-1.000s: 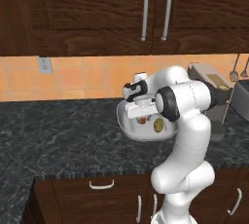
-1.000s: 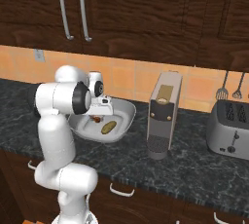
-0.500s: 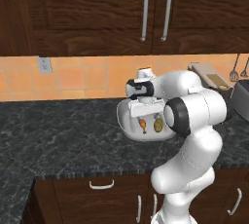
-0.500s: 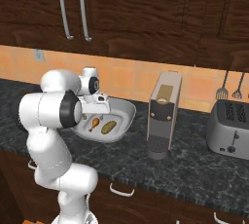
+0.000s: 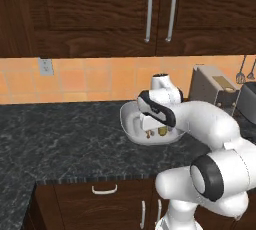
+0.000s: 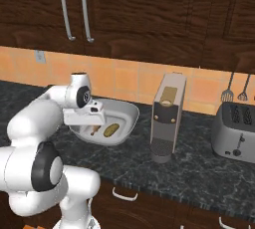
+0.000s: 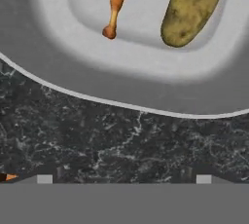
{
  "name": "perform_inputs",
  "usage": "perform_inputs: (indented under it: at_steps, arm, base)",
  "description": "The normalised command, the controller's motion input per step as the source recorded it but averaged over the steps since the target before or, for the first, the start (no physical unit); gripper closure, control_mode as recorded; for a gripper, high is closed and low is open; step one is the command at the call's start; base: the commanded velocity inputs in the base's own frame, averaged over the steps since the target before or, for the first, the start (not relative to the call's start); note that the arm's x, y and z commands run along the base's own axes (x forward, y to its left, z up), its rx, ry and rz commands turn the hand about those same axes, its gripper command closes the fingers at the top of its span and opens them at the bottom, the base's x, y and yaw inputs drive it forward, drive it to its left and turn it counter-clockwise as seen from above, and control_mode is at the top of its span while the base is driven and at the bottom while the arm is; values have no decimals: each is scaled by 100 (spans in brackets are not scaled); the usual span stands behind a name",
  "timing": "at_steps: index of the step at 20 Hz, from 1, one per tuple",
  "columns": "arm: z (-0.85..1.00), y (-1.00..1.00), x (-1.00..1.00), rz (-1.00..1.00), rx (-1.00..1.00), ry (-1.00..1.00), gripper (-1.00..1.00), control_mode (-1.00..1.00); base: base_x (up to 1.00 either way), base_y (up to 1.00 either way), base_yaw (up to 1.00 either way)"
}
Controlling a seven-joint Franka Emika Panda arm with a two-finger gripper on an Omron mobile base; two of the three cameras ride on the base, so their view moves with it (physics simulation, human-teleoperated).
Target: Place one potato and one chicken drumstick in each tupperware on the nearby counter, to pack two identical lunches.
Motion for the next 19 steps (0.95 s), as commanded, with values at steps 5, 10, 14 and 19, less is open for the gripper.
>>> perform_inputs:
  at_steps: [5,10,14,19]
  arm:
    - [90,-6,-99,0,0,-9,-100,-100]
    - [98,-1,-97,0,0,-16,-100,-100]
    - [74,-3,-80,0,0,-21,-100,-100]
    - [0,-14,-63,0,2,-3,-100,-100]
  base:
    - [0,0,0]
    - [0,0,0]
    - [0,0,0]
    - [0,0,0]
